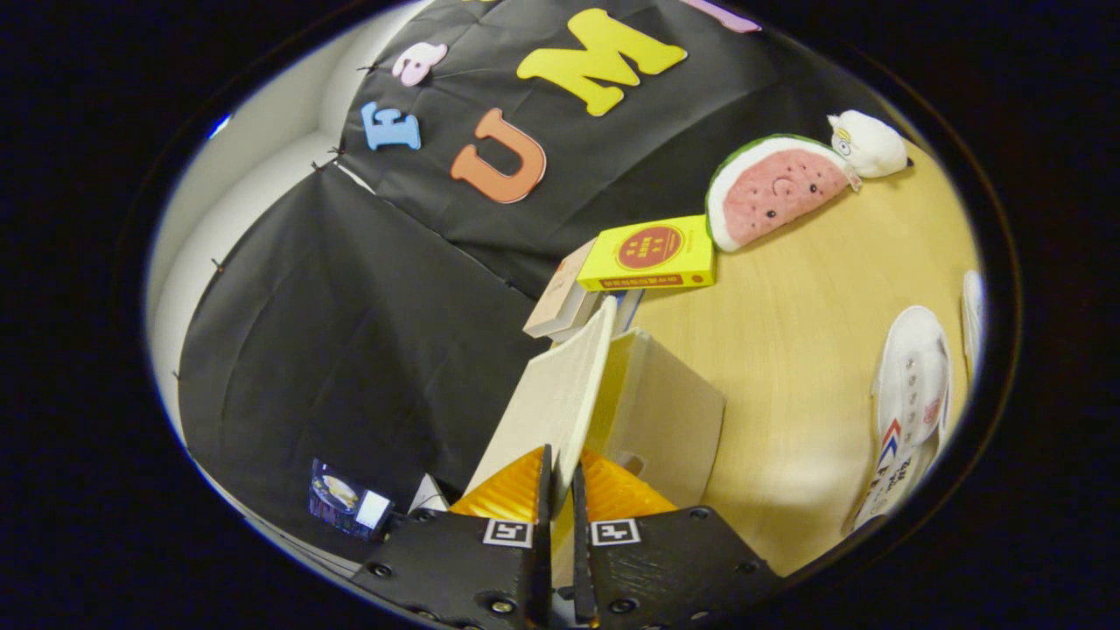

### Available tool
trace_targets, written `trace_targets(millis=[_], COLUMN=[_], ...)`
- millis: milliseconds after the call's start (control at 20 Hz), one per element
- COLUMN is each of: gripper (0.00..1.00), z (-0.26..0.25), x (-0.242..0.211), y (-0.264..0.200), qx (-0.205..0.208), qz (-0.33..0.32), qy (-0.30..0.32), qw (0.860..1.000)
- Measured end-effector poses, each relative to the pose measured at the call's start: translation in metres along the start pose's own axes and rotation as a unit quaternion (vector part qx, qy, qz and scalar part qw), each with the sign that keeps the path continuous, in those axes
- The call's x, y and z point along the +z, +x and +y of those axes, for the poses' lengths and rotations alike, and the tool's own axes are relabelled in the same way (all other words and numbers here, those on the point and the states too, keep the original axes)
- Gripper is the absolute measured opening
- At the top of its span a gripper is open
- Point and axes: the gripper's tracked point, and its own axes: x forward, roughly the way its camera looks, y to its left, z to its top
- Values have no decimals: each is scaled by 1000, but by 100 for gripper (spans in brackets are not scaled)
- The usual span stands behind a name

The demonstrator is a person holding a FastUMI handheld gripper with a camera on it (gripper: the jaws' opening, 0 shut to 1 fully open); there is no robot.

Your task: Open the storage box then place both shoes into the box .Put the left shoe in first, then the right shoe, with the right side of both shoes facing outward in a uniform manner.

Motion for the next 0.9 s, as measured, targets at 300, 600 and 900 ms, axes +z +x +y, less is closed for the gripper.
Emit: trace_targets(millis=[300, 600, 900], gripper=[9, 9, 9], z=[54, 122, 183], x=[22, 36, 37], y=[-3, 13, 50], qx=[4, -1, -7], qz=[-25, -36, -41], qy=[-3, -14, -23], qw=[1000, 999, 999])
